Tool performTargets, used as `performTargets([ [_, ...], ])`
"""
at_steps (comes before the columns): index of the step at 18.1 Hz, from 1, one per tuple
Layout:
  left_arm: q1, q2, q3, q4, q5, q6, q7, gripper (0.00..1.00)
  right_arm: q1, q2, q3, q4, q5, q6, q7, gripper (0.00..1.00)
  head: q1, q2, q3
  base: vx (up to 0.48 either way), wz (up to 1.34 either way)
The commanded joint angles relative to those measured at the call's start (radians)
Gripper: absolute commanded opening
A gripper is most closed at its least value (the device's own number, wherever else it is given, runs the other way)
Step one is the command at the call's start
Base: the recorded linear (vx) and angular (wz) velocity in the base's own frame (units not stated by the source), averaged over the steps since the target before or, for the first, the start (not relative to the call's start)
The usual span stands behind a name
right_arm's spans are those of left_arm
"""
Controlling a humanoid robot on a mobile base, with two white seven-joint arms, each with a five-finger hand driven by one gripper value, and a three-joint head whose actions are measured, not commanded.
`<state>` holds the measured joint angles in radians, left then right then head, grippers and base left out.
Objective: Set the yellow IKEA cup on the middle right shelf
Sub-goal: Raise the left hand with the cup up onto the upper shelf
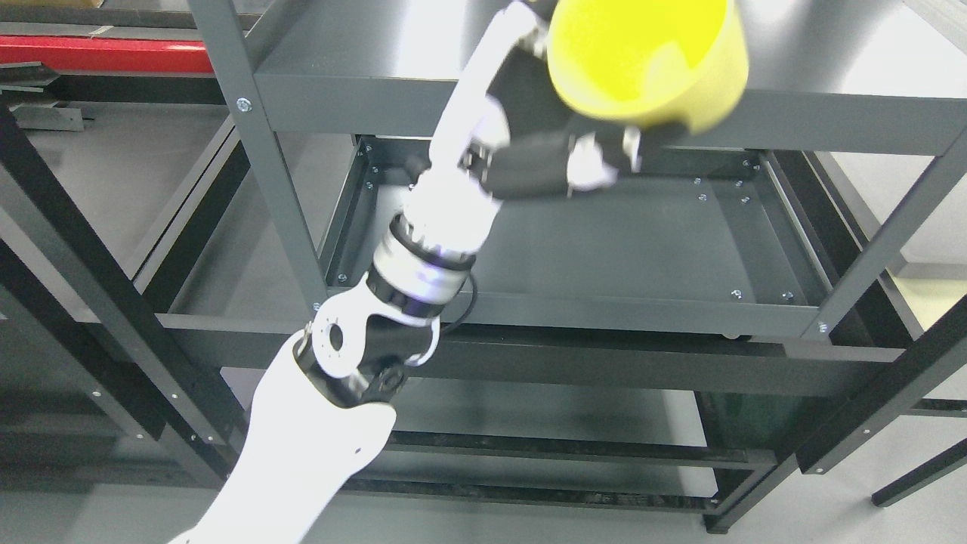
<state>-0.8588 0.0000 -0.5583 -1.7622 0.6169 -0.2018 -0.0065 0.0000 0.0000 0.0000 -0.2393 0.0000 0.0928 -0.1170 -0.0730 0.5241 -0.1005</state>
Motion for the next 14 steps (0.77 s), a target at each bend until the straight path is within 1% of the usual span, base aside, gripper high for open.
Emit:
performTargets([
  [1, -0.216, 0.017, -0.075, 0.003, 0.064, 0.184, 0.279, 0.00, 0.014, -0.017, 0.017, 0.000, -0.025, 0.001, 0.000, 0.99, 0.0000, 0.000, 0.000, 0.000, 0.00],
  [2, -0.247, 0.017, -0.062, 0.015, 0.073, 0.273, 0.333, 0.00, 0.014, -0.017, 0.017, 0.000, -0.025, 0.001, 0.000, 0.99, 0.0000, 0.000, 0.000, -0.002, 0.02],
  [4, -0.302, 0.017, -0.034, 0.079, 0.115, 0.413, 0.375, 0.00, 0.014, -0.017, 0.017, 0.000, -0.025, 0.001, 0.000, 0.99, 0.0000, 0.000, 0.000, -0.004, 0.01],
  [6, -0.342, 0.017, -0.011, 0.180, 0.185, 0.491, 0.390, 0.00, 0.014, -0.017, 0.017, 0.000, -0.025, 0.001, 0.000, 0.99, 0.0000, 0.000, 0.000, -0.003, 0.01],
  [9, -0.367, 0.017, 0.030, 0.320, 0.224, 0.556, 0.392, 0.00, 0.014, -0.017, 0.017, 0.000, -0.025, 0.001, 0.000, 0.99, 0.0000, 0.000, 0.000, 0.000, 0.00],
  [12, -0.367, 0.017, 0.054, 0.406, 0.225, 0.604, 0.390, 0.00, 0.014, -0.017, 0.017, 0.000, -0.025, 0.001, 0.000, 0.99, 0.0000, 0.000, 0.000, 0.000, 0.00],
  [14, -0.367, 0.017, 0.054, 0.440, 0.216, 0.605, 0.390, 0.01, 0.014, -0.017, 0.017, 0.000, -0.025, 0.001, 0.000, 0.99, 0.0000, 0.000, 0.000, 0.000, 0.00],
])
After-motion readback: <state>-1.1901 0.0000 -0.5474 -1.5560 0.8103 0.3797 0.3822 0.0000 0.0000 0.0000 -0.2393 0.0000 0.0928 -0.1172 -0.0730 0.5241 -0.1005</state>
